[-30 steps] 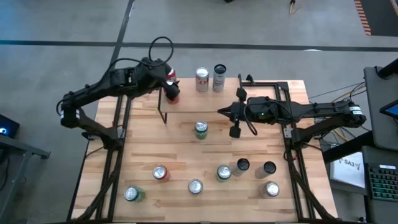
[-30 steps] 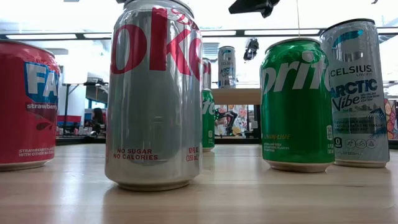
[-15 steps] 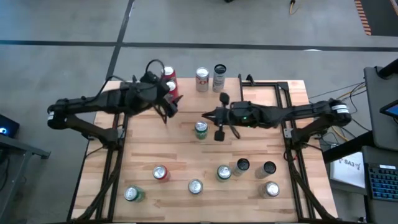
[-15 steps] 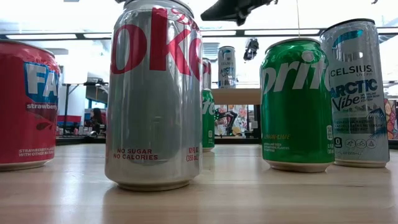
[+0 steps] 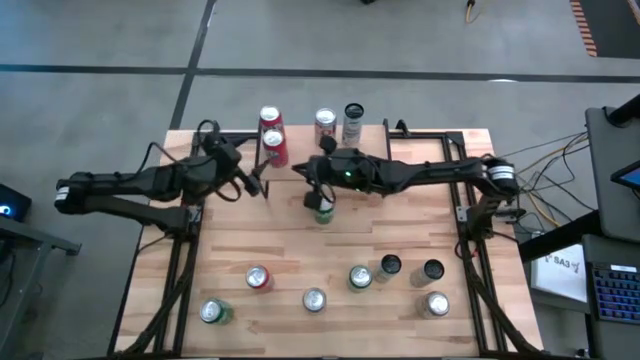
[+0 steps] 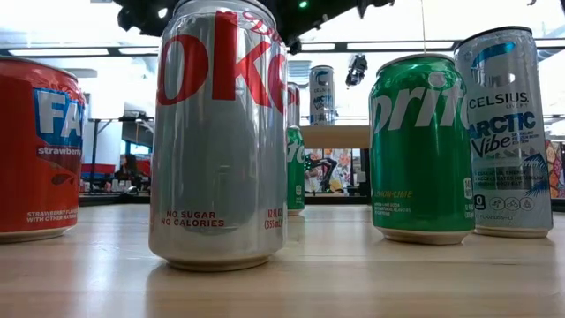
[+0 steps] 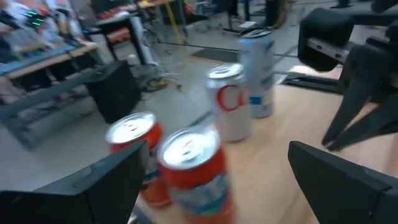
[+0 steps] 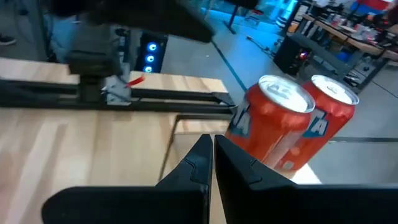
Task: Place canned beverage on shelf
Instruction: Put the top orange soda can on the shelf aligned with the other orange soda can
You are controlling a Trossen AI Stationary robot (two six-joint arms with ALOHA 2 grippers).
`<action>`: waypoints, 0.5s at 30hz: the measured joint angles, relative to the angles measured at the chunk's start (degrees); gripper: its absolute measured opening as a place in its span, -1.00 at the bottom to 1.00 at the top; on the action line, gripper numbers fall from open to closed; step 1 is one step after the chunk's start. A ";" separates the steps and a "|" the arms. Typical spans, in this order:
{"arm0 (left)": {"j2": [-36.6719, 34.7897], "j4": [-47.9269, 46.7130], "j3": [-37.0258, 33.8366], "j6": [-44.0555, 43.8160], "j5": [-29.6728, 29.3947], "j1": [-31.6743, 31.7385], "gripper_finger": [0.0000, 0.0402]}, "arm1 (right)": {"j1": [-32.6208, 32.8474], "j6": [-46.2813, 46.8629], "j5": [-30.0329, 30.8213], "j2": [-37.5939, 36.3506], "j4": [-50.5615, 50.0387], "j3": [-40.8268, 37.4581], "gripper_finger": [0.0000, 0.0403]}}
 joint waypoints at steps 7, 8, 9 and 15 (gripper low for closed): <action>-8.22 5.84 -8.11 5.24 -0.65 0.82 0.62 | -2.37 0.89 0.04 5.99 -2.47 7.06 -0.96; -9.15 6.74 -9.10 6.25 -0.57 1.00 0.56 | -2.53 0.88 0.04 6.43 -3.33 7.72 -0.96; -9.99 7.29 -9.98 7.04 -0.08 1.19 0.48 | -2.77 0.87 0.06 6.70 -4.75 8.33 -0.96; -12.32 8.53 -13.48 10.74 9.36 2.77 -0.25 | -4.12 0.91 -0.02 6.34 -11.61 10.21 -0.96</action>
